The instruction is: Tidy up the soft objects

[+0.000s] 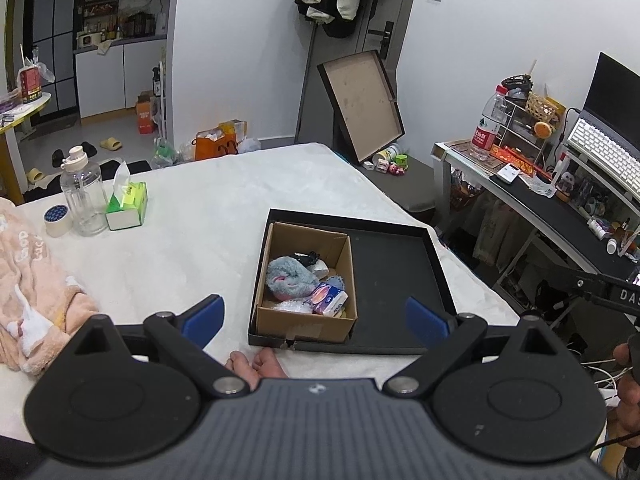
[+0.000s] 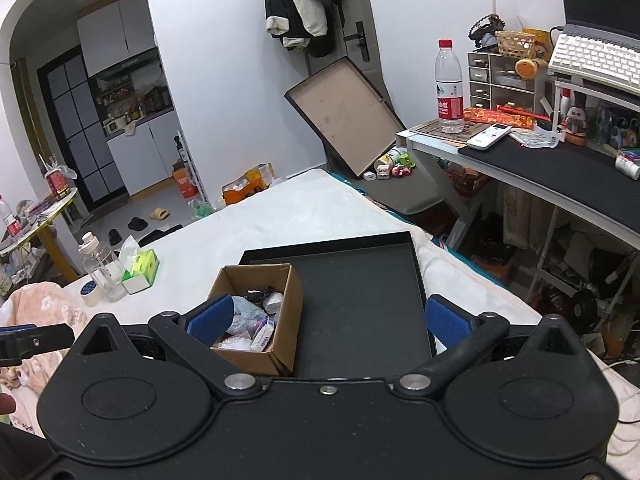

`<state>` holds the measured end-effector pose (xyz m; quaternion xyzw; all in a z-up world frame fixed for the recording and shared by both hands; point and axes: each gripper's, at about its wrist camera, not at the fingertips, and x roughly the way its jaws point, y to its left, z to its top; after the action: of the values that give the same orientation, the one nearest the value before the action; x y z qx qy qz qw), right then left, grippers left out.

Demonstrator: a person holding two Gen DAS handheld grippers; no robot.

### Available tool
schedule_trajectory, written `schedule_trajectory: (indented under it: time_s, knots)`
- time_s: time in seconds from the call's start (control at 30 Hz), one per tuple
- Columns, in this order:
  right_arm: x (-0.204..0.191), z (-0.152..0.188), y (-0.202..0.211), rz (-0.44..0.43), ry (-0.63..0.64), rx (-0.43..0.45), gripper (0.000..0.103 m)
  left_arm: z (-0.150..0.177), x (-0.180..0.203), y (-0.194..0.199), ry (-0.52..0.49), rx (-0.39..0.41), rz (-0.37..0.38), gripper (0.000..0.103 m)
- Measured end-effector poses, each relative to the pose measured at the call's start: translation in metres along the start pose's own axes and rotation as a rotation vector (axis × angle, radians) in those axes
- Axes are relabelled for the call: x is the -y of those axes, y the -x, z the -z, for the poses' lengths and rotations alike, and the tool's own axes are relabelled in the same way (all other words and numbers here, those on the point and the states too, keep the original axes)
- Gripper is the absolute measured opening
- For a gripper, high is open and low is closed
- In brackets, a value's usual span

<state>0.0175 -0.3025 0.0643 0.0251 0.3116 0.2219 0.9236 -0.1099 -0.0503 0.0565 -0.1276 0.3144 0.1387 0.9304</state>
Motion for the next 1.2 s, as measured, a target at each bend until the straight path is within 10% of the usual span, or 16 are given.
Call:
schedule_trajectory:
  time_s: [1.2]
  knots:
    - [-0.026, 0.022, 0.011, -0.038, 0.046, -0.052, 0.103, 0.012, -0.003, 0.000, -0.024, -0.001, -0.054, 0.097]
